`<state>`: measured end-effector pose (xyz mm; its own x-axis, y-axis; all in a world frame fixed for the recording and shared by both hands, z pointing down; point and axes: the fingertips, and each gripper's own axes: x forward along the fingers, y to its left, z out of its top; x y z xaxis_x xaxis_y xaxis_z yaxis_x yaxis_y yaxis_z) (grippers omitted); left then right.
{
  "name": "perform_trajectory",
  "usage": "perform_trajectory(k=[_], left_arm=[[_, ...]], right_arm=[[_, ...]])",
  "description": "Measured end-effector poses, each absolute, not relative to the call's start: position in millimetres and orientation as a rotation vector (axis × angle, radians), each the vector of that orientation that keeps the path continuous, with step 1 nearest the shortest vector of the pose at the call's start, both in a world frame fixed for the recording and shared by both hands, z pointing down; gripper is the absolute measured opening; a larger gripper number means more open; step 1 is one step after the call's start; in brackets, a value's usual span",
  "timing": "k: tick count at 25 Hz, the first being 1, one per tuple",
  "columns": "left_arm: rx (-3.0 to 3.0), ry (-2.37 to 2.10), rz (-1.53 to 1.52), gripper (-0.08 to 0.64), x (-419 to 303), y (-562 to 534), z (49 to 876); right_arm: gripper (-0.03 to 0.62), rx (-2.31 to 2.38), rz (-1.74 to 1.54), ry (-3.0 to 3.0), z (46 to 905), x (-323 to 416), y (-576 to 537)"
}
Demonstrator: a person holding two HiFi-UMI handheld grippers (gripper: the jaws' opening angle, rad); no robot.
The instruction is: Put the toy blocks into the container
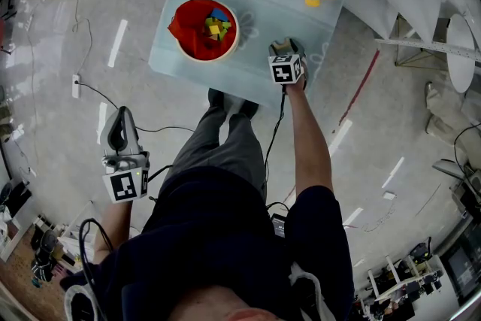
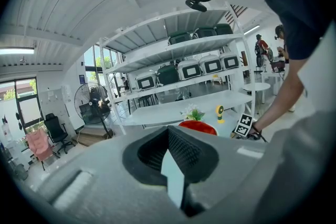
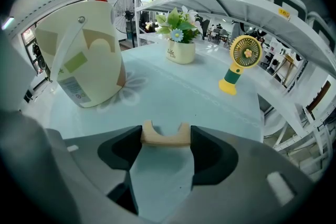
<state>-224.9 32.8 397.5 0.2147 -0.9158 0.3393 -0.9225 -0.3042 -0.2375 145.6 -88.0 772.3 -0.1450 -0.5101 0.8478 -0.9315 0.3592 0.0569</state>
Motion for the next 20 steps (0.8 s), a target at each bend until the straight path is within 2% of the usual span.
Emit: perform_trajectory(k=[8,20], left_arm=[[2.425,-1.852,0.636,0.000,-222.8,33.1,395.4],[2.447,-1.840,0.587,0.000,-215.6,33.1,393.1]], right_arm=[[0.288,1.300,0.616,-1.805,756.3,145.3,-89.2],[0.288,1.378,0.547,-1.901,678.7,143.4,-95.4]])
